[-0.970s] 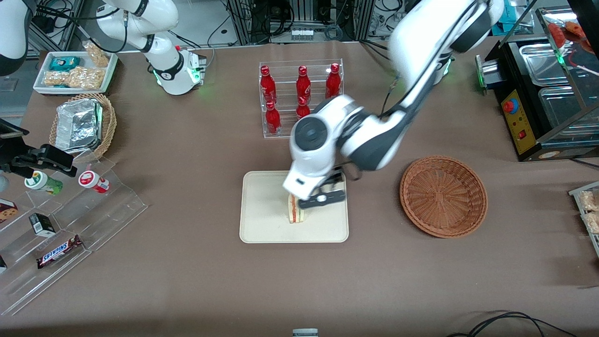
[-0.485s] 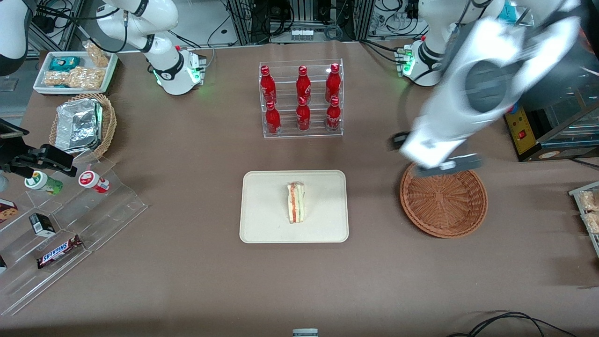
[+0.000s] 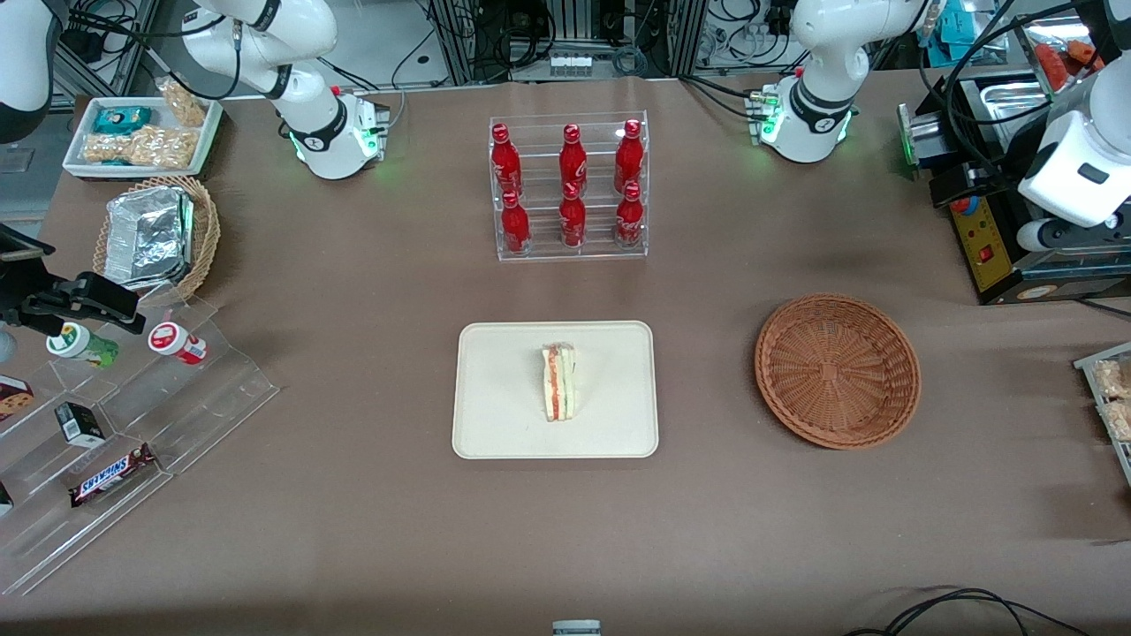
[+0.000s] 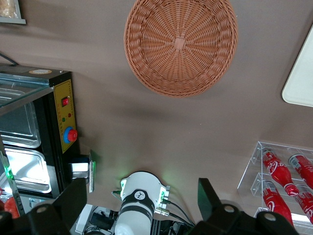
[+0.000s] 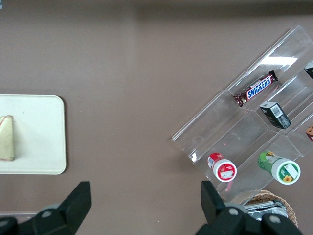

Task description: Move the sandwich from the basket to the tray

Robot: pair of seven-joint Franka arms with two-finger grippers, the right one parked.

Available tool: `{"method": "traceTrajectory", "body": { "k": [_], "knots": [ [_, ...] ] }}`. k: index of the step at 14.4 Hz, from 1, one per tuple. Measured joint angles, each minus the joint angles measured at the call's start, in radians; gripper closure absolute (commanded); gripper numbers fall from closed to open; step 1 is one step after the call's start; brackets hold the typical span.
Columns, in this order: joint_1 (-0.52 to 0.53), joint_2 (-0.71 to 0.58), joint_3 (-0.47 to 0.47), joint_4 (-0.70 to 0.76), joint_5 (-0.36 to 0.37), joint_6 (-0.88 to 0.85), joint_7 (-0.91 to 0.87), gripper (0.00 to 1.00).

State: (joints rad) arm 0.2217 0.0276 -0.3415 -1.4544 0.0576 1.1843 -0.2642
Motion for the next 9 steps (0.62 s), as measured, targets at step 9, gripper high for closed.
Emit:
{"method": "traceTrajectory", "body": {
  "k": [9],
  "knots": [
    [-0.116,-0.003,0.082,-0.009,-0.007,0.079,0.065,0.0]
  ]
}}
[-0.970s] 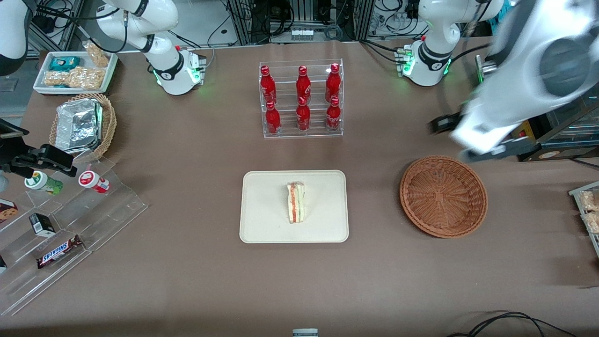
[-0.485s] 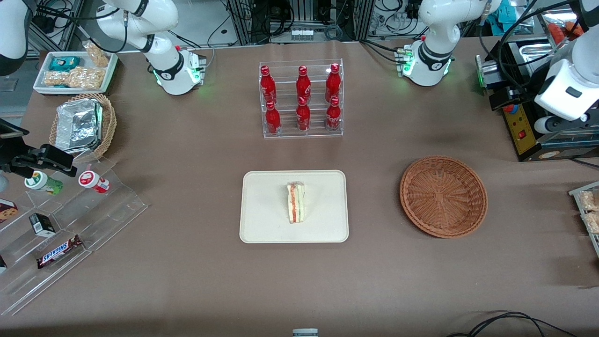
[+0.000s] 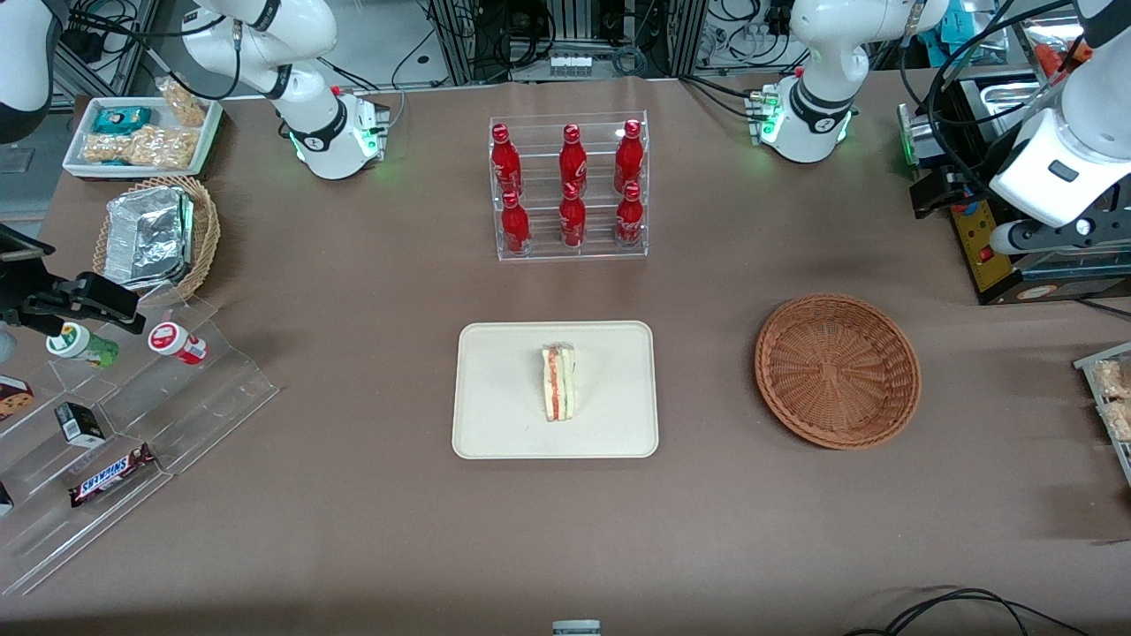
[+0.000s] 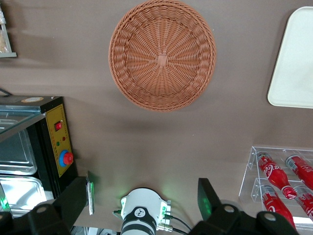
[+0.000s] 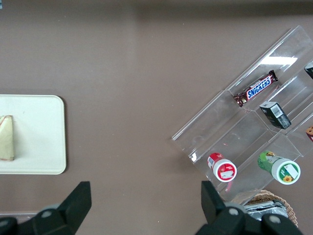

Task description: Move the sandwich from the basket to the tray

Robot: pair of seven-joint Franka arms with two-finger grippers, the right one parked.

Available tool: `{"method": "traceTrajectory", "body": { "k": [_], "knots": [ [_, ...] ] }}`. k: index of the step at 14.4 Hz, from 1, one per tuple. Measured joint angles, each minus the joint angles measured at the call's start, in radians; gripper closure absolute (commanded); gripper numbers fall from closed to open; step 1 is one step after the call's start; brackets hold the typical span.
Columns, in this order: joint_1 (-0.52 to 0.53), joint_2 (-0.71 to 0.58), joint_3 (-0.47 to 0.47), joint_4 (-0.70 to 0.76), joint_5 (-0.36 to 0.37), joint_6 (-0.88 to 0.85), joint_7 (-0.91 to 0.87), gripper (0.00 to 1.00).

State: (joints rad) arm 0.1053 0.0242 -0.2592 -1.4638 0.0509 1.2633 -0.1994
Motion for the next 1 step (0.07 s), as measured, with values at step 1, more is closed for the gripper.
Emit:
{"method": "traceTrajectory", "body": {
  "k": [1],
  "knots": [
    [0.0,-0.004,0.001,-0.004,-0.002,0.002,0.004,0.0]
  ]
}}
